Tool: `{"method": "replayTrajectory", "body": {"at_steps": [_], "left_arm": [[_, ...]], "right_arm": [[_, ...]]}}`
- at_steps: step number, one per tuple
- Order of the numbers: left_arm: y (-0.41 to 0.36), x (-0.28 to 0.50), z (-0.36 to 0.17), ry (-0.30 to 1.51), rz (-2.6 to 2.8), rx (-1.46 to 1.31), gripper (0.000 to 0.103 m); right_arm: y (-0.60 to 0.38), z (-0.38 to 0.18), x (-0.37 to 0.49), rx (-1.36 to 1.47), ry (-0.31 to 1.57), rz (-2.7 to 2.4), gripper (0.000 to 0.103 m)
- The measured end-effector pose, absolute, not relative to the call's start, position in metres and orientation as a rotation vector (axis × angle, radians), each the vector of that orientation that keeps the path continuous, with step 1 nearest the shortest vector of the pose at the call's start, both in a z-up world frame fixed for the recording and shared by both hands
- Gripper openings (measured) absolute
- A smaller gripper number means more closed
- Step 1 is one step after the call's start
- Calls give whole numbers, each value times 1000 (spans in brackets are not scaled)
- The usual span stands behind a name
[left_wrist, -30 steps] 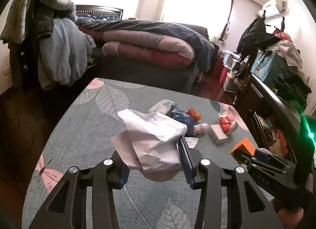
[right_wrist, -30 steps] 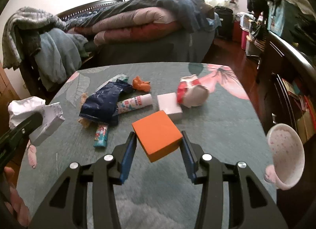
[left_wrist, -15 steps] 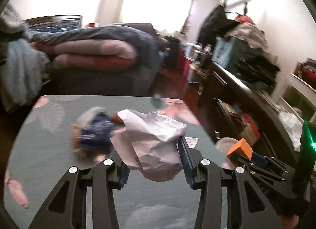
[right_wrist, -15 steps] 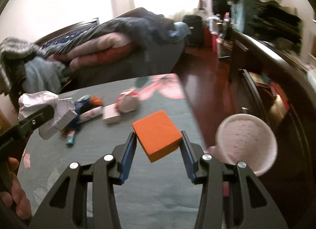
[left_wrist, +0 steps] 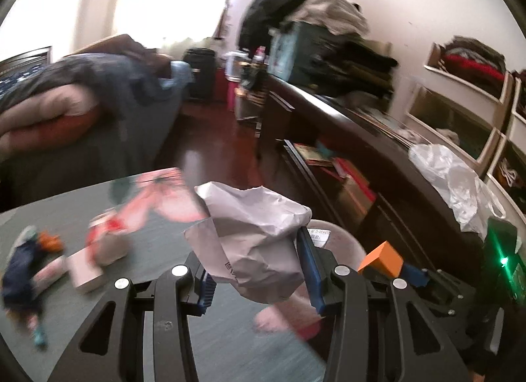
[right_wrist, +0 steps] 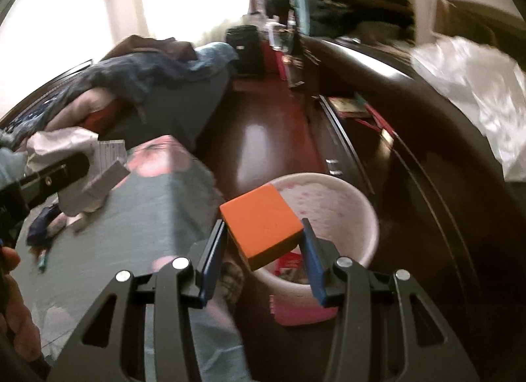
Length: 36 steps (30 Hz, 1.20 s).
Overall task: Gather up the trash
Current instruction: 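Carry paper and orange cube over the wastebasket and open both tools, then move both open tools back over the table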
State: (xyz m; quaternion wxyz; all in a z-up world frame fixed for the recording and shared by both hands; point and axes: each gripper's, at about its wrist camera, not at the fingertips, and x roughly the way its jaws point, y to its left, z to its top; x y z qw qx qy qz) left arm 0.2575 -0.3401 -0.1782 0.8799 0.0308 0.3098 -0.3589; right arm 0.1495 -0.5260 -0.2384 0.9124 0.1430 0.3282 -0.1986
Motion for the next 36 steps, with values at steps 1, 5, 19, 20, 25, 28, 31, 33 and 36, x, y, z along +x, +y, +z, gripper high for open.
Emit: {"method": "replayTrajectory", "body": {"at_steps": [1, 5, 19, 20, 25, 28, 31, 33, 36], "left_arm": [[-349, 259, -181, 651, -756, 74, 45], [-391, 270, -196, 701, -810, 101, 45], [-476, 301, -248, 832, -851, 181, 53], [-477, 302, -248, 830, -846, 176, 54], [-474, 306, -243, 802, -824, 143, 74], [-471, 308, -239, 799, -821, 135, 77], [-464, 306, -235, 793, -820, 128, 79], [-459, 304, -233, 782, -807, 131, 81], [-447, 300, -229, 766, -777, 149, 83]], "right_arm": [[-532, -242, 151, 299, 680, -420, 45], [-556, -259, 159, 310, 704, -456, 45], [-611, -308, 187, 350, 732, -525, 47], [-611, -309, 189, 351, 732, -526, 47], [-613, -313, 192, 353, 730, -527, 54], [-612, -311, 191, 358, 733, -523, 55], [-609, -308, 189, 359, 729, -522, 58], [-606, -305, 187, 362, 729, -518, 60], [-597, -299, 184, 362, 728, -502, 61]]}}
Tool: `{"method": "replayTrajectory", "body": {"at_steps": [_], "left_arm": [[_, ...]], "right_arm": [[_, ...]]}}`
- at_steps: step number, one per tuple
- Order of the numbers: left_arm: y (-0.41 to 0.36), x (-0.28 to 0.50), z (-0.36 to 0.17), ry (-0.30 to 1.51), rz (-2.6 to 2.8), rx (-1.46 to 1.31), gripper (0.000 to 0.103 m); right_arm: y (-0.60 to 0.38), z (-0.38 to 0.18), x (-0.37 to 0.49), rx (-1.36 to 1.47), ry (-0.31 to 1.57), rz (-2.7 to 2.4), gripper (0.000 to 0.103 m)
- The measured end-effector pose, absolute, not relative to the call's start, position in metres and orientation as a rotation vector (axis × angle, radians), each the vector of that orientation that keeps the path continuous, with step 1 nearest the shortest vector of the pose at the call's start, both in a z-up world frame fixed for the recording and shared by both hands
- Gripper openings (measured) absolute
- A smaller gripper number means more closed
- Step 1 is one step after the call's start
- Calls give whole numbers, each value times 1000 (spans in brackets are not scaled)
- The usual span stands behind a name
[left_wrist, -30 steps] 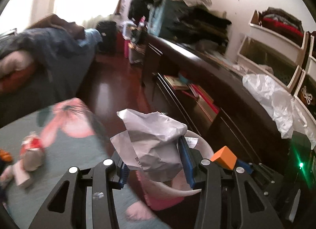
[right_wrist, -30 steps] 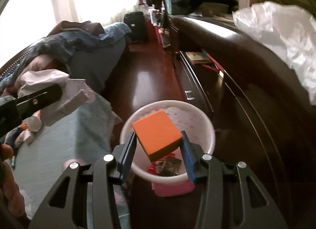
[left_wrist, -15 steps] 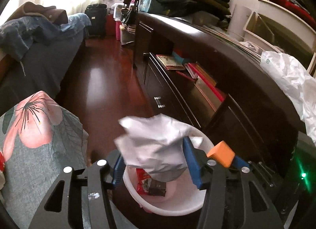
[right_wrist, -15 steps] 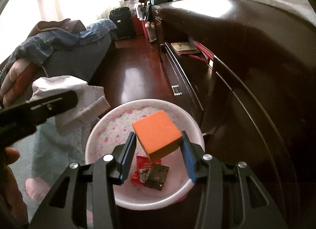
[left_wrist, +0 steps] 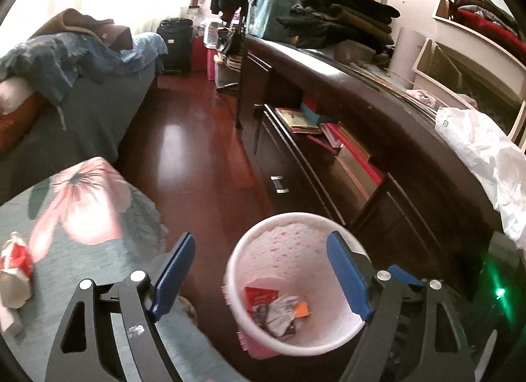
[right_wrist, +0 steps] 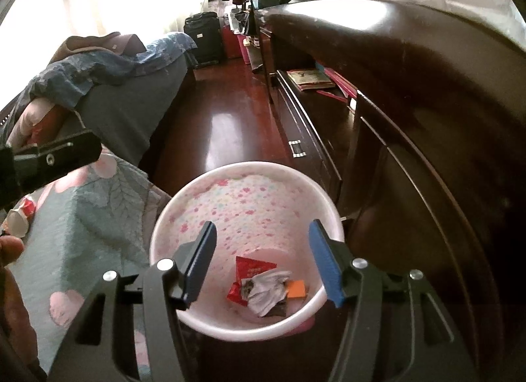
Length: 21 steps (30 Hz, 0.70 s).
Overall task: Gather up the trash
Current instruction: 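Move both open tools back over the table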
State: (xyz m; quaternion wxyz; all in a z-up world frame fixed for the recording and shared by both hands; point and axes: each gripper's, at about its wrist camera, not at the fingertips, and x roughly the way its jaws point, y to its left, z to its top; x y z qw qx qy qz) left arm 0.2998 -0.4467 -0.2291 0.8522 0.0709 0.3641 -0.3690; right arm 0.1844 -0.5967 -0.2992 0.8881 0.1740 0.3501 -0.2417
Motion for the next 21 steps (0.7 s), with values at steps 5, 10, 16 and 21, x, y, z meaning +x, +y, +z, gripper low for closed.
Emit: {"method": "replayTrajectory", "body": {"at_steps": [5, 10, 16, 21], "left_arm": [[-417, 291, -220, 737, -714, 158, 89], [-371, 283, -213, 713, -602, 161, 95], [-313, 295, -212, 699, -417, 148, 99], [-286, 342, -226, 731, -296, 157, 99]], "right_arm": [[-572, -281, 178, 351, 713, -462, 69], [-541, -262, 172, 325, 693, -404, 79], [-494, -246, 172, 265, 690, -319, 84], [-462, -235, 180, 214, 688, -261, 84]]}}
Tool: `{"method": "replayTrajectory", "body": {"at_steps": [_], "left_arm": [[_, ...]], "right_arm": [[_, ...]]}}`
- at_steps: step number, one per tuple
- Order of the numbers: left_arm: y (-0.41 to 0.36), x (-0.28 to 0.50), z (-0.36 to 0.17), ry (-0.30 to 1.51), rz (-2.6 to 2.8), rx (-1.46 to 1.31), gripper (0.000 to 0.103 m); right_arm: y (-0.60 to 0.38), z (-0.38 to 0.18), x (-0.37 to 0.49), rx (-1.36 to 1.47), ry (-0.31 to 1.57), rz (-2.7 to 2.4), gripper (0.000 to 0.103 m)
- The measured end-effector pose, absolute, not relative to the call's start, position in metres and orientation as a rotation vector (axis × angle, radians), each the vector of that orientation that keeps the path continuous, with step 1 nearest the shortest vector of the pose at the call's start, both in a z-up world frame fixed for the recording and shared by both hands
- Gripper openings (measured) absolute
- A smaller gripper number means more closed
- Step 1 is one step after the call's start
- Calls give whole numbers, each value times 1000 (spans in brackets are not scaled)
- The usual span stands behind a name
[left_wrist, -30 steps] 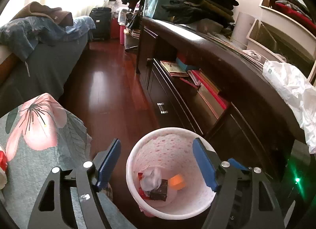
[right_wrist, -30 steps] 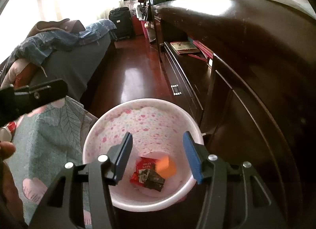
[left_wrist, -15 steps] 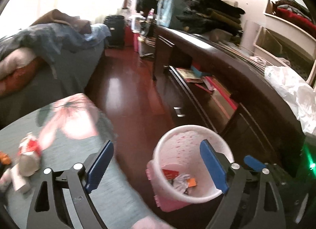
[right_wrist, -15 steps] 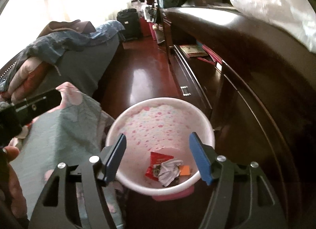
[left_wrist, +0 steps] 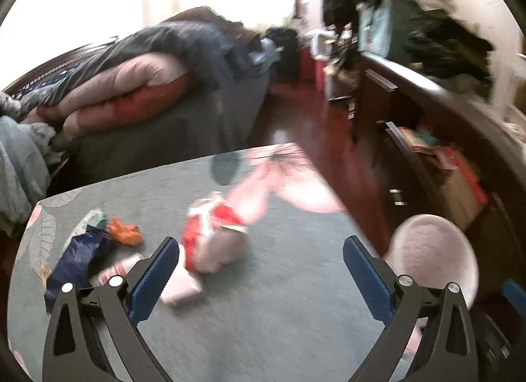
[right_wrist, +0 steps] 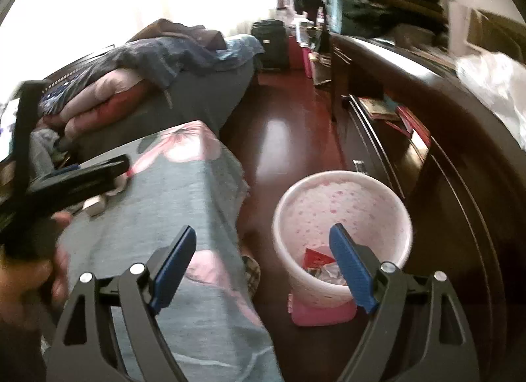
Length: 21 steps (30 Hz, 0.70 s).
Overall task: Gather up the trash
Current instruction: 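Move both open tools back over the table, then grasp the red-and-white paper cup with the left tool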
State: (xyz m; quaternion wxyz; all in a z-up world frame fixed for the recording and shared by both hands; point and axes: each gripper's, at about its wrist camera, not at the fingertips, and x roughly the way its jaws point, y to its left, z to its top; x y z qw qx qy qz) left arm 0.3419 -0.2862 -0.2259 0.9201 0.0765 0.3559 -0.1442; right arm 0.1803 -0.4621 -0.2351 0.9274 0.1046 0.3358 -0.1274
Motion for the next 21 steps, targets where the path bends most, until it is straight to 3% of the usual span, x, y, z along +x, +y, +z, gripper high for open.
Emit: {"method": "replayTrajectory", "body": {"at_steps": [3, 5, 6, 7, 9, 10, 21], "left_arm": [[-279, 381, -245, 821, -318, 120, 98], [-279, 394, -254, 845, -312, 113, 87], [-279, 400, -258, 858, -310, 117, 73], [-280, 404, -264, 884, -311, 122, 65], [-278, 408, -271, 911, -321, 114, 59], [-277, 407, -271, 893, -315, 118, 51], [-202, 362, -216, 770, -344, -42, 51]], "right_arm": [[-450, -233, 189, 194, 684, -239, 84], [-445, -233, 195, 187, 686, -227, 84], [-444, -233, 197, 187, 689, -223, 84], [-442, -234, 200, 188, 692, -218, 84], [-440, -234, 206, 191, 699, -204, 84], [-437, -234, 208, 191, 702, -198, 84], [-367, -225, 246, 105, 733, -66, 84]]}}
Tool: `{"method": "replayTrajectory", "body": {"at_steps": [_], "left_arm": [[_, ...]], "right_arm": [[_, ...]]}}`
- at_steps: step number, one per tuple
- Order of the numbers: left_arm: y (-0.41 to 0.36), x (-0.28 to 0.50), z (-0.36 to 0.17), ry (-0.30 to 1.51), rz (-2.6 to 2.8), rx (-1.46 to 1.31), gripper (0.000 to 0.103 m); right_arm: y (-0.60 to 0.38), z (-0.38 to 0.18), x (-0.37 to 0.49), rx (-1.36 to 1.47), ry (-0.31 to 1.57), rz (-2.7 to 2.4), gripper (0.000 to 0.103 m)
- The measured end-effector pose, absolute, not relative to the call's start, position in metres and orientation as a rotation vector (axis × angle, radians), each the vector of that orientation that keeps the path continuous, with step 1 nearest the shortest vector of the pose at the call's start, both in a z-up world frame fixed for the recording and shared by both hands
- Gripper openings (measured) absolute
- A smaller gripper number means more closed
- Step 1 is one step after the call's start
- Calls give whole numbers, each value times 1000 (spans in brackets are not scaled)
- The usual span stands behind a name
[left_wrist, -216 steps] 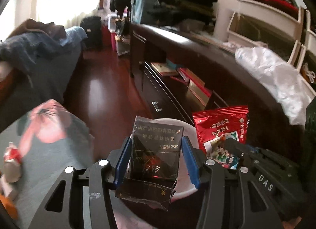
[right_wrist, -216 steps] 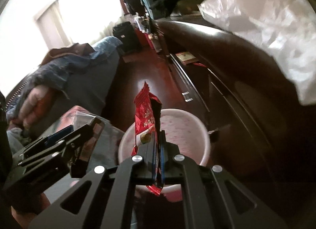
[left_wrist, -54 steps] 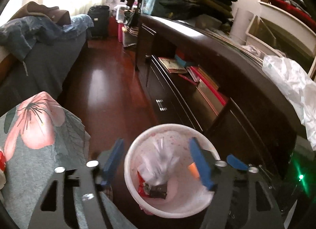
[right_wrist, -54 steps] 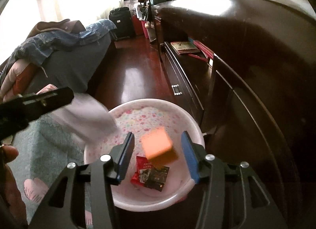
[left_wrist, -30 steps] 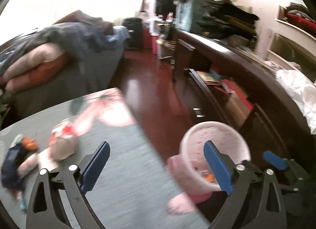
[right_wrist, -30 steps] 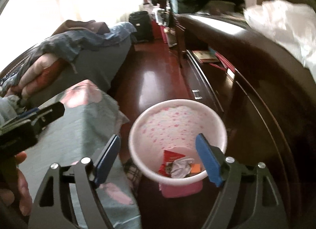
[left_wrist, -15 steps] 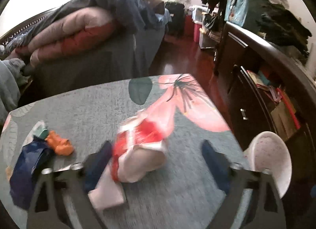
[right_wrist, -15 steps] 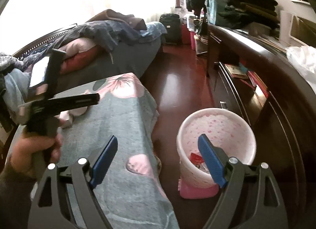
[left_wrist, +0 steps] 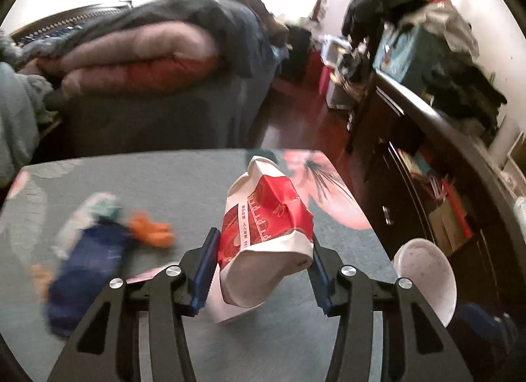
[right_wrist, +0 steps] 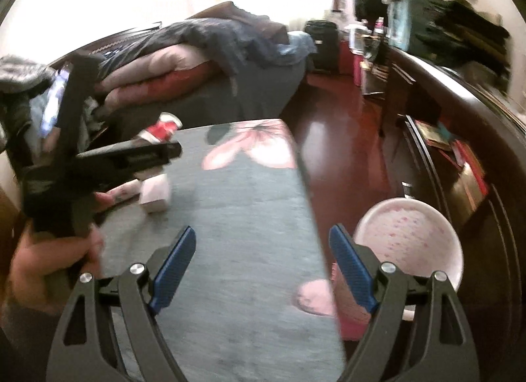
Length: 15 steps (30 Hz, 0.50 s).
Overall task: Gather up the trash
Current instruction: 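Grasp the red-and-white paper cup with the left tool, then grasp the small white box with the right tool while the left tool holds the cup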
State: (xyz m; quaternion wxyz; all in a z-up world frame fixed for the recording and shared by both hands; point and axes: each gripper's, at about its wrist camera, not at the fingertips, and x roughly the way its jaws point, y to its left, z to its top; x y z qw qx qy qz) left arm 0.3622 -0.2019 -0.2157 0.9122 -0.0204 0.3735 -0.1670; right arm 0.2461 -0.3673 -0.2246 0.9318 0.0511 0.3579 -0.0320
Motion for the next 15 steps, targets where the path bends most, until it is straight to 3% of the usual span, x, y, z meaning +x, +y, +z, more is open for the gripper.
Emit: {"method": "replayTrajectory", "body": {"at_steps": [15], "left_arm": [[-72, 325, -201, 710, -151, -94, 51]], "right_arm": [[-271, -249, 338, 12, 866, 84, 84]]}}
